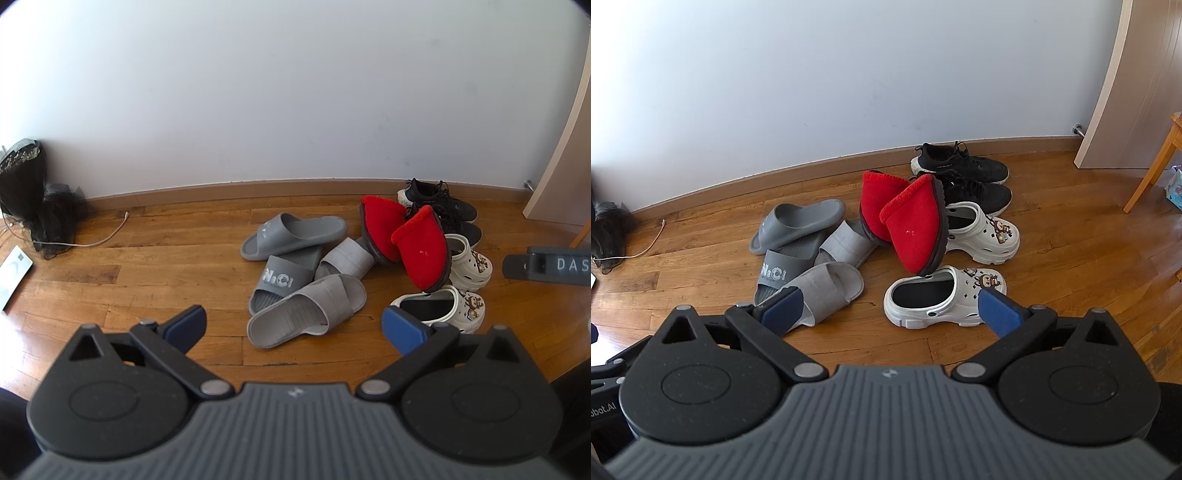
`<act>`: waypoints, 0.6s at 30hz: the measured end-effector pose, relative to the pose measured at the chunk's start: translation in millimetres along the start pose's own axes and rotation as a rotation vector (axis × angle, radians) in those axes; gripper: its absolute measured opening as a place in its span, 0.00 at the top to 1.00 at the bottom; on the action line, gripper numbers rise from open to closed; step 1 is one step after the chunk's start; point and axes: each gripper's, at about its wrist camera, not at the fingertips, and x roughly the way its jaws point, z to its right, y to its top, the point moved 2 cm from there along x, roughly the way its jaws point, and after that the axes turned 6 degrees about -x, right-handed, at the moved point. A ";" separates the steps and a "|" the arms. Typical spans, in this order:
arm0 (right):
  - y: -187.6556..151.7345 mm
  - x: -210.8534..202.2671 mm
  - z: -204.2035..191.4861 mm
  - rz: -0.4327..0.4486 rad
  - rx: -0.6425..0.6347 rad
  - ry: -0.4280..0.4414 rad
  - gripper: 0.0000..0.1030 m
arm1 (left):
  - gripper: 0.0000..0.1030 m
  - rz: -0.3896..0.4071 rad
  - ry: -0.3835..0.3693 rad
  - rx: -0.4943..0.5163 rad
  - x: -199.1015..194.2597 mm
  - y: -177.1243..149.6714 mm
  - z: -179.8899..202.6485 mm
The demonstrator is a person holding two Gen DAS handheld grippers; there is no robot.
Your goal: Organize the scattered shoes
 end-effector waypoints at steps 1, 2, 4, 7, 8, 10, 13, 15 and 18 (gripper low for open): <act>0.1 0.4 -0.6 -0.001 0.000 0.000 0.01 | 0.00 -0.001 0.000 0.000 0.1 -0.5 0.4; -0.3 0.0 -0.2 -0.001 0.000 0.001 0.01 | 0.00 -0.002 -0.001 0.000 0.5 -0.4 0.7; -1.2 -0.8 0.6 -0.001 0.000 0.002 0.01 | 0.00 -0.003 0.000 0.001 1.2 -0.1 1.5; -0.2 0.2 -0.5 -0.001 0.001 0.001 0.01 | 0.00 -0.005 0.000 0.001 2.5 0.7 2.4; -0.6 0.0 0.0 -0.002 0.002 0.002 0.01 | 0.00 -0.006 0.000 0.001 2.6 0.6 2.4; -1.2 -0.4 1.0 -0.003 0.003 0.002 0.01 | 0.00 -0.006 -0.003 0.004 0.6 -2.2 0.5; 0.4 0.1 -0.4 -0.005 0.003 0.002 0.01 | 0.00 -0.007 -0.003 0.004 1.2 -1.9 0.8; 0.0 -0.5 0.4 -0.006 0.003 0.003 0.01 | 0.00 -0.008 -0.002 0.004 1.7 -1.4 0.9; 1.1 0.1 -0.6 -0.007 0.003 0.003 0.01 | 0.00 -0.009 -0.001 0.003 2.7 -0.6 1.0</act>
